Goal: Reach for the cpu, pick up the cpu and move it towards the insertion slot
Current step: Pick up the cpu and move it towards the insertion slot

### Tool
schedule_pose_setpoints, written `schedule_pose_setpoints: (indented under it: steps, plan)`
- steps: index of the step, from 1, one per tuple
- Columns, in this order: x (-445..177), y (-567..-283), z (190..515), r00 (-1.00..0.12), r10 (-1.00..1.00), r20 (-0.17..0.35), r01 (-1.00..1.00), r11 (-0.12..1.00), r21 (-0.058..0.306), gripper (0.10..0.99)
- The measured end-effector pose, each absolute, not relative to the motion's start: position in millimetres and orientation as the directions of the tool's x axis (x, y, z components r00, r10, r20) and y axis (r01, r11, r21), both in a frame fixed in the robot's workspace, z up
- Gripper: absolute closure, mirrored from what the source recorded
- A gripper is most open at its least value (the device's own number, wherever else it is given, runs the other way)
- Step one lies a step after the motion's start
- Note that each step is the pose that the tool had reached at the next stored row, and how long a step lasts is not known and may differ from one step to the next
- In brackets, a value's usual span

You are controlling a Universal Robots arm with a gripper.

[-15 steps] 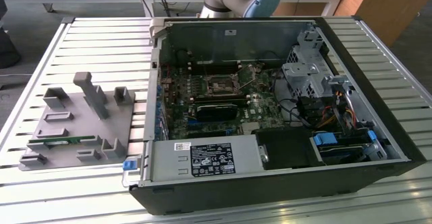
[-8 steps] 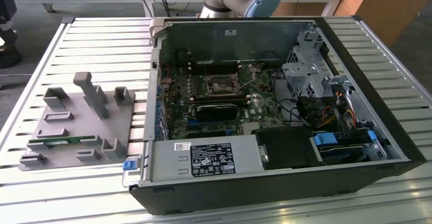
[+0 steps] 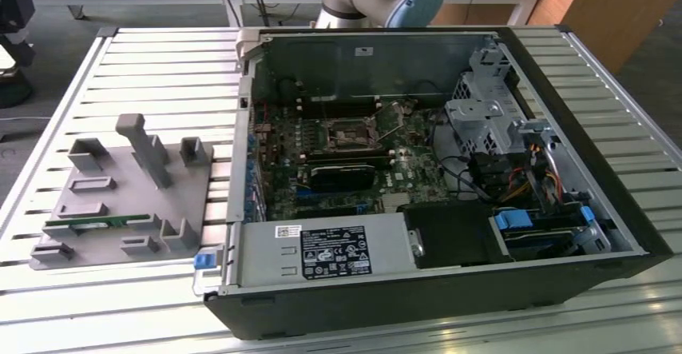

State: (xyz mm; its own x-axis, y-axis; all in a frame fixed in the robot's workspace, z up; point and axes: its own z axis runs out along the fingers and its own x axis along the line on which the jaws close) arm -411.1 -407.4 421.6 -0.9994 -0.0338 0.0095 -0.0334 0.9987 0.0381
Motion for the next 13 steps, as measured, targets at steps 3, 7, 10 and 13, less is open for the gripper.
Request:
schedule_pose_setpoints:
  steps: [3, 7, 10, 13]
  plan:
    - [-406.8, -407.3, 423.2, -0.999, -0.034, 0.009, -0.033, 0.999, 0.039, 0.545]
    - [-399.0, -407.3, 423.4, -0.999, -0.034, 0.009, -0.033, 0.999, 0.043, 0.545]
    - [-394.5, -407.3, 423.4, -0.999, -0.034, 0.009, -0.033, 0.999, 0.043, 0.545]
    - [-389.3, -407.3, 423.4, -0.999, -0.034, 0.009, -0.033, 0.998, 0.043, 0.545]
